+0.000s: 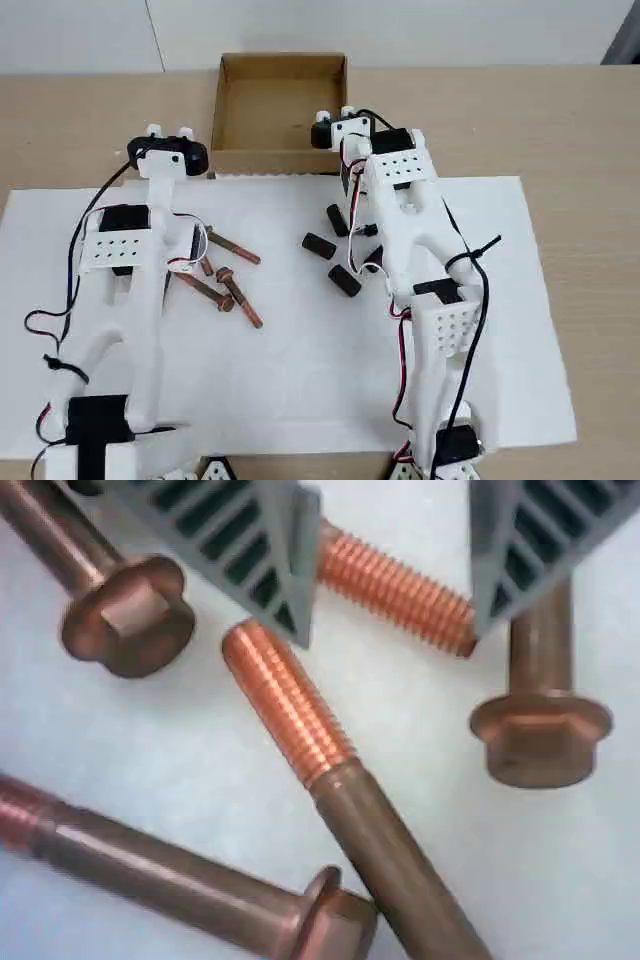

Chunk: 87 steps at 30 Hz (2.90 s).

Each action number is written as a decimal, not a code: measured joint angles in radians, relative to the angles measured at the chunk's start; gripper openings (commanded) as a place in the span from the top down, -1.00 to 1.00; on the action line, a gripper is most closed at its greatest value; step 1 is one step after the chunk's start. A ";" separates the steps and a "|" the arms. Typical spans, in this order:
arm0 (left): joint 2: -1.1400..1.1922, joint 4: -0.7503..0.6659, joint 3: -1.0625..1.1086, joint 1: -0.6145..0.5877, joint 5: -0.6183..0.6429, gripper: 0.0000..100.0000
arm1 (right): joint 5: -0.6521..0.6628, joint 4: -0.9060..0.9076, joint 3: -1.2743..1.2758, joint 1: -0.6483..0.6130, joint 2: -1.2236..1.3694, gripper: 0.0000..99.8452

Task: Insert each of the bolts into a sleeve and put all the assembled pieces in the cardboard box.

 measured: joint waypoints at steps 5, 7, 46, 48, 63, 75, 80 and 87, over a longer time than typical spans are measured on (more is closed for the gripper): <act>0.000 0.000 0.000 0.000 0.000 0.80 | 0.002 0.000 -0.005 0.003 0.000 1.00; 0.000 0.000 0.000 0.000 0.000 0.80 | 0.003 0.012 -0.017 0.003 0.000 1.00; 0.646 0.532 -0.979 0.071 0.219 0.96 | 0.003 0.201 0.298 0.272 -0.511 1.00; 0.683 0.539 -1.007 0.071 0.239 0.95 | 0.003 0.201 0.301 0.272 -0.511 0.99; 0.789 0.534 -1.016 -0.006 0.285 0.80 | 0.003 0.201 0.301 0.295 -0.511 0.99; 0.829 0.465 -1.016 -0.009 0.288 0.80 | 0.003 0.201 0.301 0.298 -0.511 0.99; 0.882 0.462 -1.034 -0.011 0.290 0.80 | 0.003 0.201 0.301 0.298 -0.511 0.99; 0.893 0.457 -1.036 -0.009 0.290 0.81 | 0.003 0.201 0.301 0.298 -0.511 0.99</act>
